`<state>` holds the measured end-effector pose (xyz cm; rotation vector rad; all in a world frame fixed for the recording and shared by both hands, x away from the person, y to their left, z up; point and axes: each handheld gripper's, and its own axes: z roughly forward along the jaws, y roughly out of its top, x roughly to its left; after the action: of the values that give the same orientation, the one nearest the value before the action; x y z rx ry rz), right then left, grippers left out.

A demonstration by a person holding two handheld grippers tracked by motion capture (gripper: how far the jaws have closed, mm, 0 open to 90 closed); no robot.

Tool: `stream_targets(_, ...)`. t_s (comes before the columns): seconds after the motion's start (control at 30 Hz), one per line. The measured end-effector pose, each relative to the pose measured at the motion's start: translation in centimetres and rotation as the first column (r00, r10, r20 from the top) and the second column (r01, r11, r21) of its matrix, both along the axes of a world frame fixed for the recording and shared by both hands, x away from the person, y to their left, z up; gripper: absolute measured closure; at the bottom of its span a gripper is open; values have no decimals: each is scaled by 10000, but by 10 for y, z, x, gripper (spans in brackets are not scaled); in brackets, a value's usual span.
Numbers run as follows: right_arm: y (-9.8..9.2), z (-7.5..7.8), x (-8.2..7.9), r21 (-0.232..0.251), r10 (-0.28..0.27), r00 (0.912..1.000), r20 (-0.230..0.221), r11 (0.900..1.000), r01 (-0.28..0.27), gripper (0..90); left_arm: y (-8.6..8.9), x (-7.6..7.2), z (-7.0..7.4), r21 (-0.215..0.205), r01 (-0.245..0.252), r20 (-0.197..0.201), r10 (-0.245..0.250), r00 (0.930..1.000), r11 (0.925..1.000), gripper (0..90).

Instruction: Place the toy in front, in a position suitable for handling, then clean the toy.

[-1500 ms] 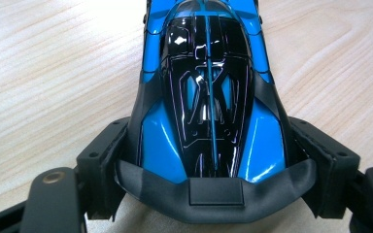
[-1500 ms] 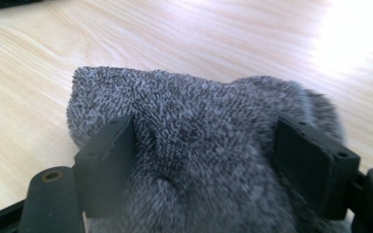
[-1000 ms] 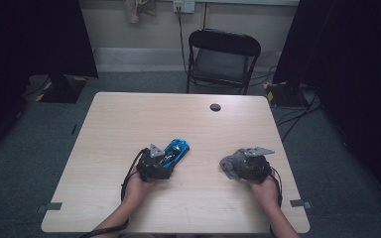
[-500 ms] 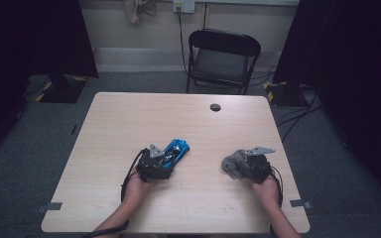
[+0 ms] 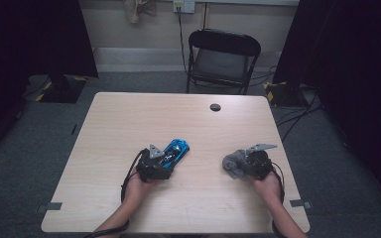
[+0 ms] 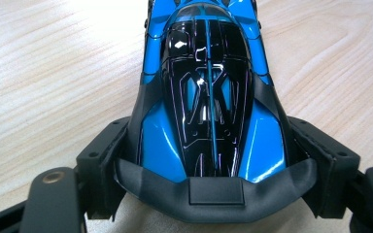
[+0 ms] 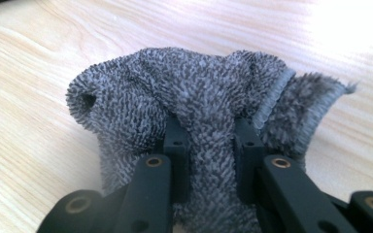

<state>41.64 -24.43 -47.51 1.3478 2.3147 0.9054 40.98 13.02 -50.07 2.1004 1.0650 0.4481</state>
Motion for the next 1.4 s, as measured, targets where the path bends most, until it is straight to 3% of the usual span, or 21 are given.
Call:
stream_targets(0.3,19,14,1,178,612,9981,41,9980,-613,745,0,1,0,36,44,-45,-44,10000,10000,241)
stream_targets(0.73,41,34,8,299,1073,9941,178,9937,-1078,745,0,1,-1,-2,77,38,-77,10000,10000,241)
stream_targets(0.9,69,43,12,370,1626,9862,297,9858,-1636,745,0,1,-1,-48,51,55,-50,10000,10000,241)
stream_targets(0.97,88,47,15,438,1944,9805,291,9797,-1955,745,0,1,-1,-45,53,53,-53,10000,10000,241)
stream_targets(1.0,88,47,15,438,1944,9805,291,9797,-1955,745,0,1,-1,-47,53,57,-53,10000,10000,241)
stream_targets(1.03,102,49,17,457,2193,9751,327,9743,-2206,745,0,1,-1,-49,52,56,-52,10000,10000,241)
stream_targets(1.1,107,50,18,495,2276,9732,324,9722,-2290,745,0,1,-1,-15,73,49,-73,10000,10000,241)
stream_targets(1.37,162,53,24,347,3125,9497,184,9491,-3130,744,0,1,-1,-41,55,58,-55,10000,10000,241)
stream_targets(1.4,162,53,24,347,3125,9497,184,9491,-3130,744,0,1,-1,-42,55,56,-55,10000,10000,241)
